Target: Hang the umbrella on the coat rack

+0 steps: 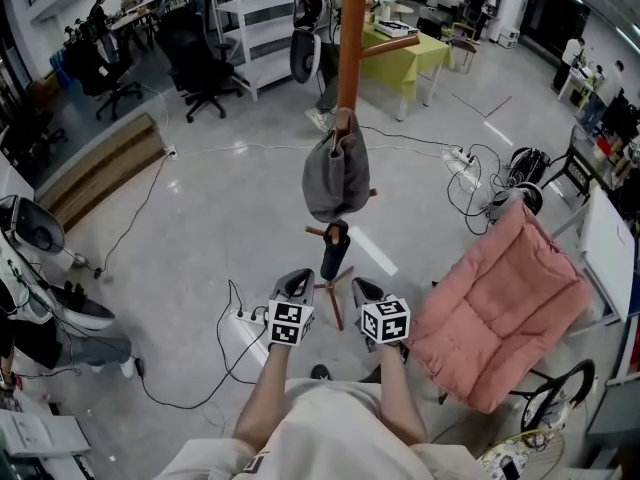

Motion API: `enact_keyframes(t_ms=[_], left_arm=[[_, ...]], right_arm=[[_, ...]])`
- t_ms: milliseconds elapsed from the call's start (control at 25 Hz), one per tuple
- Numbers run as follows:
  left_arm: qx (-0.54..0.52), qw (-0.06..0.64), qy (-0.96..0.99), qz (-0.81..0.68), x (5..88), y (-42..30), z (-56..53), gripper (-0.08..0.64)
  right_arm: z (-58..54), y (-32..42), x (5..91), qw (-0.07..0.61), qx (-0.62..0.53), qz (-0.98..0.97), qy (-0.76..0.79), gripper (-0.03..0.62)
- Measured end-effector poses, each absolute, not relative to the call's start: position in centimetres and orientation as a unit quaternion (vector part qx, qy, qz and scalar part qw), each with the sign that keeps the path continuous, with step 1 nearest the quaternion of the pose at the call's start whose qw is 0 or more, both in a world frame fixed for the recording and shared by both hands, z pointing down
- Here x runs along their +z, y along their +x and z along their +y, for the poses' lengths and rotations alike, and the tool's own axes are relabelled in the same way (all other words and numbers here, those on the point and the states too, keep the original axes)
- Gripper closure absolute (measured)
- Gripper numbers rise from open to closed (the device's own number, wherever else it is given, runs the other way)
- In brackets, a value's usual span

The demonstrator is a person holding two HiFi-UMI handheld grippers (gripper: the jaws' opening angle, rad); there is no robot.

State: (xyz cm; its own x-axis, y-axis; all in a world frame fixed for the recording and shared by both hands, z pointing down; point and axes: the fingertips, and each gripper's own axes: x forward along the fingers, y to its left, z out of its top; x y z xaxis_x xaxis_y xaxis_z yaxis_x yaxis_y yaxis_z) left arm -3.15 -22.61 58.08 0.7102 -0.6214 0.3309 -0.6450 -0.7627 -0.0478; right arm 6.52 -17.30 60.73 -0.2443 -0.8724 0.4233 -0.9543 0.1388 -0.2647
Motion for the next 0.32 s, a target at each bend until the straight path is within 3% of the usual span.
enact_keyframes(t_ms=[320], left_arm=[[0.167, 0.038, 0.926, -0.338, 57.98, -2.74, -22.29, 0.552]], right_arm=[[-17.10, 7.48, 60.67, 0.080, 0.247, -0.744, 0.616, 0.589]])
